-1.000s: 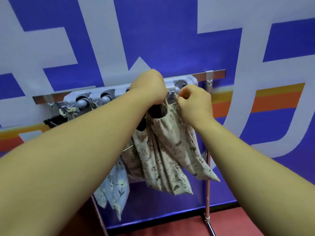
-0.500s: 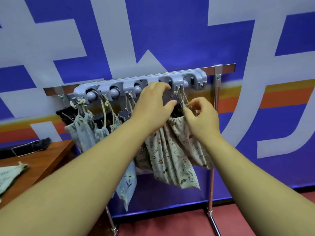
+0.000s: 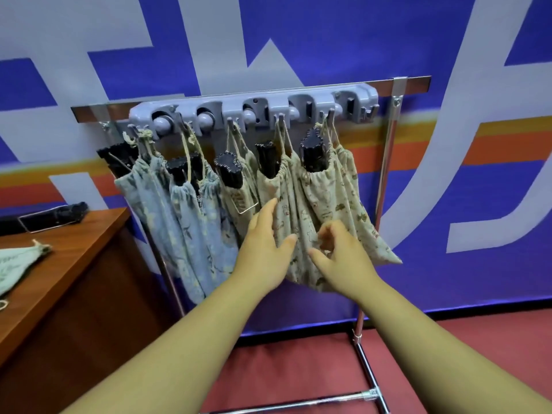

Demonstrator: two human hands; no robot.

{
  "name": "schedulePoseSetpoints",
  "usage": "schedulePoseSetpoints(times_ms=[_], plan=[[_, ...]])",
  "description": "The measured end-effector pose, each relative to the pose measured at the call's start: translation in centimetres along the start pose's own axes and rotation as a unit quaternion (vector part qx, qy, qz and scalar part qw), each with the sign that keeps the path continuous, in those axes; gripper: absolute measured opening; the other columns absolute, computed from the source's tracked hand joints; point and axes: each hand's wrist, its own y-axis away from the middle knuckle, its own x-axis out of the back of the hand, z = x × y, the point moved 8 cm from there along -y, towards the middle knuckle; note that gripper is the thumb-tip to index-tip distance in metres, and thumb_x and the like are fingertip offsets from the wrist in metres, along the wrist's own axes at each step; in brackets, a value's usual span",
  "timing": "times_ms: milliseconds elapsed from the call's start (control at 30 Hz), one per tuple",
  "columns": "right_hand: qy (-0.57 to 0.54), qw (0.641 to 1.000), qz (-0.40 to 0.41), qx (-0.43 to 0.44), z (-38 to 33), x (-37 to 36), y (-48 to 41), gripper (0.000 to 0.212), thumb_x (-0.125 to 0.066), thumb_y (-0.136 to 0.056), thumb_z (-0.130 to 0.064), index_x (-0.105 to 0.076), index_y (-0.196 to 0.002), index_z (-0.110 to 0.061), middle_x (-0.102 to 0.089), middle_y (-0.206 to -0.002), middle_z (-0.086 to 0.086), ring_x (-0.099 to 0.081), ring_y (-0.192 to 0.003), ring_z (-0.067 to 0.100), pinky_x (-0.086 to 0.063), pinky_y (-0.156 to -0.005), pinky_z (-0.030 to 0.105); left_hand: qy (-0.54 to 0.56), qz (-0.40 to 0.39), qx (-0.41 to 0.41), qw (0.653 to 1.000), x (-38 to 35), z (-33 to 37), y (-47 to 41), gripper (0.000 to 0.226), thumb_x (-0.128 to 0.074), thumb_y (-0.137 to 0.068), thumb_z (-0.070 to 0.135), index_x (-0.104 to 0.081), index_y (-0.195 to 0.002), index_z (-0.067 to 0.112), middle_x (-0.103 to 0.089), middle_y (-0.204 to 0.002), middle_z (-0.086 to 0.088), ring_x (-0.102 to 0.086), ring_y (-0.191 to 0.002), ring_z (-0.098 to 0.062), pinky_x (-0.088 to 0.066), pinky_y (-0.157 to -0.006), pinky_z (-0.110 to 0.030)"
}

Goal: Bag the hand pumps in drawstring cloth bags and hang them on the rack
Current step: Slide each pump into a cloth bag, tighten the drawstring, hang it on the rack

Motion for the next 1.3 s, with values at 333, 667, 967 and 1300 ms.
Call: schedulePoseSetpoints(times_ms=[333, 667, 967, 1300], plan=[[0.022, 0.999, 0.031, 0.018, 2.1, 4.2, -5.4, 0.036, -0.072, -0.083, -0.029, -0.042, -0.102, -0.021, -0.038, -0.126, -0.007, -0.041, -0.115, 0.009, -0.034, -0.098, 0.026, -0.026, -0.039, -0.02, 0.999, -3.4, 0.0, -1.7, 0.106, -0.068, -0.094, 0.039, 0.02, -0.152, 0.055, -0.002, -0.172, -0.002, -0.022, -0.155, -0.022, -0.03, -0.116, -0.036], [0.045, 0.986, 0.147, -0.064, 4.4, 5.6, -4.2, 0.018, -0.056, -0.083, -0.008, -0.04, -0.082, -0.017, -0.052, -0.066, 0.001, -0.049, -0.065, 0.028, -0.039, -0.056, 0.037, -0.087, 0.006, -0.014, 0.996, -3.4, -1.6, -4.8, 0.108, -0.068, -0.095, 0.022, 0.017, -0.155, 0.051, -0.023, -0.168, 0.0, -0.051, -0.136, -0.025, -0.049, -0.09, -0.031], [0.158, 0.959, 0.234, -0.019, 3.7, 7.3, -1.4, 0.031, -0.062, -0.074, -0.008, -0.032, -0.072, -0.017, -0.041, -0.063, 0.0, -0.041, -0.061, 0.031, -0.033, -0.055, 0.038, -0.14, -0.005, 0.011, 0.99, -4.0, -2.0, -5.3, 0.114, -0.072, -0.091, 0.038, 0.022, -0.156, 0.043, -0.044, -0.152, -0.011, -0.059, -0.123, -0.033, -0.05, -0.084, -0.036], [0.073, 0.99, 0.045, 0.109, 1.9, 0.5, 0.4, 0.044, -0.065, -0.084, -0.012, -0.053, -0.126, -0.022, -0.047, -0.12, -0.011, -0.048, -0.111, 0.007, -0.04, -0.088, 0.022, -0.109, -0.066, -0.018, 0.992, -4.4, -2.8, -3.5, 0.114, -0.07, -0.092, 0.029, 0.024, -0.151, 0.052, -0.057, -0.145, -0.001, -0.065, -0.112, -0.022, -0.053, -0.092, -0.036]])
